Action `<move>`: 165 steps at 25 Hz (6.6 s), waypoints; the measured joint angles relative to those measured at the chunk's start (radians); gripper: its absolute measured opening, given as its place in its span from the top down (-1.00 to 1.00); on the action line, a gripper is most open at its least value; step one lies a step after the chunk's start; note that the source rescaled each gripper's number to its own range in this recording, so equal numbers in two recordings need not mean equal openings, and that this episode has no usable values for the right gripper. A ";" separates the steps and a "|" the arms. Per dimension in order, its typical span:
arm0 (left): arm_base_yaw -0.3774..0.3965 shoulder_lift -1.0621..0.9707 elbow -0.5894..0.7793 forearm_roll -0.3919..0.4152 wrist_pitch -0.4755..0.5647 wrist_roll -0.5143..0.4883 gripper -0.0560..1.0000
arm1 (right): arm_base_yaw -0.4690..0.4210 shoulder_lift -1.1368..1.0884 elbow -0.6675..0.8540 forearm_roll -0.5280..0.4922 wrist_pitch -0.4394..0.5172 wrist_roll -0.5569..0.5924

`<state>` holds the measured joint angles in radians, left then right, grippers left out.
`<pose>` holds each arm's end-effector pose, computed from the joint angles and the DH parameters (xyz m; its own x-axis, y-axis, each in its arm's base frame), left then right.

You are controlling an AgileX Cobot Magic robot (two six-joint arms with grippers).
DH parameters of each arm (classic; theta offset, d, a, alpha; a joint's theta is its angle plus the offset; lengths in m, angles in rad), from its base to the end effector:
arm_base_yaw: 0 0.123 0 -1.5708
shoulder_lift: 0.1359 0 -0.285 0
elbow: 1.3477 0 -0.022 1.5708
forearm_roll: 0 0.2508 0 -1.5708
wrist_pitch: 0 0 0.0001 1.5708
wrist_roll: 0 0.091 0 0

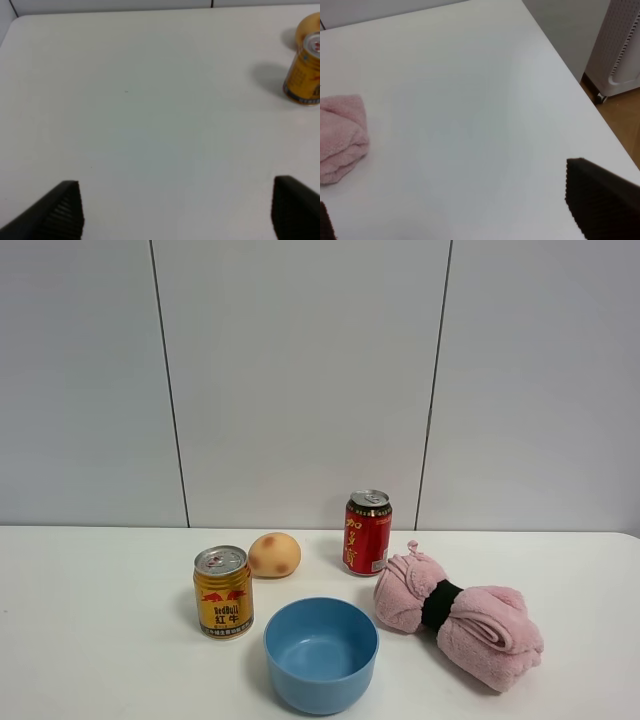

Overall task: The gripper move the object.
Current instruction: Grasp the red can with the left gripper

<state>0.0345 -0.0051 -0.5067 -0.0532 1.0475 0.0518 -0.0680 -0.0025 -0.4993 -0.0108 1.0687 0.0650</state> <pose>-0.0058 -0.0044 0.2803 -0.4325 0.0103 -0.9016 0.0179 0.9998 0.0028 -0.0055 -0.0005 0.2764 -0.4550 0.0909 -0.8858 0.1037 0.9934 0.0487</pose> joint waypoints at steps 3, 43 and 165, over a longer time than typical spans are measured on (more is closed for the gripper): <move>0.000 0.000 0.000 0.000 0.000 0.000 0.31 | 0.000 0.000 0.000 0.000 0.000 0.000; 0.000 0.947 -0.878 -0.775 -0.186 0.777 0.31 | 0.000 0.000 0.000 0.000 0.000 0.000; -0.630 2.565 -1.642 -0.315 -0.639 0.537 -1.00 | 0.000 0.000 0.000 0.000 -0.001 0.000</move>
<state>-0.5957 2.5601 -2.1489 -0.3684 0.4088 0.5890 -0.0680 -0.0025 -0.4993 -0.0108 1.0679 0.0650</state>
